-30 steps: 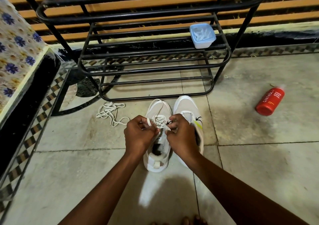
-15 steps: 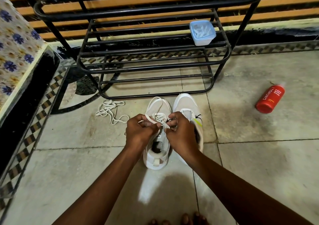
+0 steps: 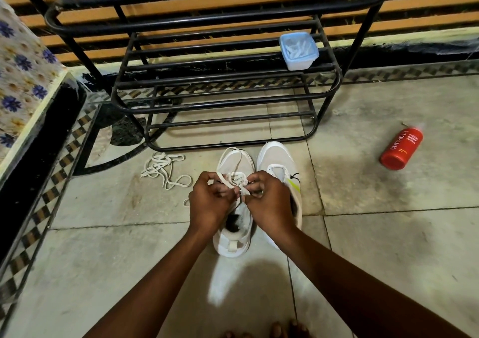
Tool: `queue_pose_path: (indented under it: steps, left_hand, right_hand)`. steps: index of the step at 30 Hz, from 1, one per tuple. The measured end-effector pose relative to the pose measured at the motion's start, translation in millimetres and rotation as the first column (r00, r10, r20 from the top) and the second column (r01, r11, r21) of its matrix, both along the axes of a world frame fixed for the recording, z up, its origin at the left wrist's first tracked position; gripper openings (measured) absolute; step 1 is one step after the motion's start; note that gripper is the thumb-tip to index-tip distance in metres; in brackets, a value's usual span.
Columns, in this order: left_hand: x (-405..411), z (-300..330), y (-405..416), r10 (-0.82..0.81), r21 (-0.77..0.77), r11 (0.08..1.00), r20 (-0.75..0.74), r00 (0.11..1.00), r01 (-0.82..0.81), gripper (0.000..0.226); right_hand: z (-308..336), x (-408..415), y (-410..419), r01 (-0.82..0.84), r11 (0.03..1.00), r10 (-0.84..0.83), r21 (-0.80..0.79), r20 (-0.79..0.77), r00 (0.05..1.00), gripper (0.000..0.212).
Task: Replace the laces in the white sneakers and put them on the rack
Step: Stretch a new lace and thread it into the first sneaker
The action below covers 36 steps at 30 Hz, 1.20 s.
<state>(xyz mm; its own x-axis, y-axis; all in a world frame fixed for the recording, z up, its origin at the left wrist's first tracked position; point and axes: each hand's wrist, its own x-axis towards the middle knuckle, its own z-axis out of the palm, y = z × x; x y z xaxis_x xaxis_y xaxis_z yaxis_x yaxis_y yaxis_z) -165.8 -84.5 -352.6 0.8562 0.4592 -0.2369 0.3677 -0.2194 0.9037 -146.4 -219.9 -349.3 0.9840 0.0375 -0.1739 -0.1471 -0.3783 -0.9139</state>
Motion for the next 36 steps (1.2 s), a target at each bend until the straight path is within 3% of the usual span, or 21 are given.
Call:
queue_pose_path:
  steps: [11,15,19,27,31,33,36]
  left_hand:
    - [3,-9,0,-0.048,0.081,0.996,0.002,0.999,0.048,0.026]
    - [9,-16,0,-0.046,0.041,0.998,-0.015,0.999,0.046,0.025]
    - [7,-19,-2,-0.104,0.052,0.993,0.04,0.994,0.102,0.018]
    - [9,-15,2,-0.082,-0.064,0.995,0.015,0.997,0.083,0.008]
    - [-3,-11,7,-0.199,-0.13,0.971,0.038,0.979,0.202,0.025]
    - [-8,-18,10,-0.196,-0.081,0.977,0.02,0.98,0.197,0.036]
    - [-8,-26,13,-0.144,-0.091,0.985,-0.002,0.99,0.144,0.043]
  right_hand:
    - [0,3,-1,-0.071,0.996,0.07,-0.047,-0.015,0.997,0.029]
    - [2,13,-2,-0.083,0.987,0.083,-0.136,-0.004,0.997,0.005]
    - [-1,16,-4,-0.123,0.986,0.121,-0.115,-0.022,0.992,0.022]
    - [2,24,-4,-0.203,0.92,0.222,-0.336,0.017,0.975,0.025]
    - [-1,32,-1,-0.244,0.88,0.273,-0.408,0.013,0.962,0.022]
    - [-1,35,-2,-0.296,0.832,0.331,-0.469,-0.007,0.943,0.016]
    - [-2,39,-5,-0.258,0.838,0.321,-0.48,0.052,0.946,0.015]
